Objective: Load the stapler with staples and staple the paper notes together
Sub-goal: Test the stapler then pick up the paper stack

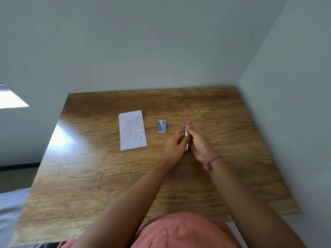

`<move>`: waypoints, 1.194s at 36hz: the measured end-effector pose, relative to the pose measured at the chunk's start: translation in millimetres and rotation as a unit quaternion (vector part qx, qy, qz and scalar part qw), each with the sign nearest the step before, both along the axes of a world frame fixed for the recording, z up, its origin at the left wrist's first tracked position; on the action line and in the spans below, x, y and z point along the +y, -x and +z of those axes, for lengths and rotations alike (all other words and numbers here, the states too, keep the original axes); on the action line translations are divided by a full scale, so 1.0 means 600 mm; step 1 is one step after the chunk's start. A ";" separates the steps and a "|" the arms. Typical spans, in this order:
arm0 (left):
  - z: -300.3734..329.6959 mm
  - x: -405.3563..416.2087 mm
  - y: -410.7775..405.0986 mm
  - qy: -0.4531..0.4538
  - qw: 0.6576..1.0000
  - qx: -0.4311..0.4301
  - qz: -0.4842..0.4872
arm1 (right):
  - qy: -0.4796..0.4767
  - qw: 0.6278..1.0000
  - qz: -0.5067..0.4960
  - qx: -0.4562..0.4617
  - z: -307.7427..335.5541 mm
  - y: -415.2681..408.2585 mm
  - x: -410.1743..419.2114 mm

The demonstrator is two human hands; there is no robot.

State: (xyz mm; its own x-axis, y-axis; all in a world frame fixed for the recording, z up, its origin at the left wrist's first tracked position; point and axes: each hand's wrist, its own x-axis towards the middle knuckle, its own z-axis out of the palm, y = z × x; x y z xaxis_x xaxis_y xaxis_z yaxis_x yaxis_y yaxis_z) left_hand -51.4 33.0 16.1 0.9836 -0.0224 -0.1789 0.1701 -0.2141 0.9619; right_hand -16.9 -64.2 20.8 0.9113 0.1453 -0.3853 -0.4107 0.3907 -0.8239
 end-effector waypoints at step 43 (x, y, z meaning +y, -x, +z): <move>0.008 0.258 -0.014 -0.282 0.921 0.085 0.255 | 0.685 0.719 0.022 -0.113 -0.001 -0.066 0.061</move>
State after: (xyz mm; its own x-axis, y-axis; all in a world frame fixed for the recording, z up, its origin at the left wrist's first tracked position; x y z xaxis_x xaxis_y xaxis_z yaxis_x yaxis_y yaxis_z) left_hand -43.1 188.0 20.8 0.7971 0.5786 -0.1728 0.5246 -0.5219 0.6726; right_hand 22.5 -27.5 20.5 0.9792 -0.1992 -0.0375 -0.1932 -0.8609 -0.4707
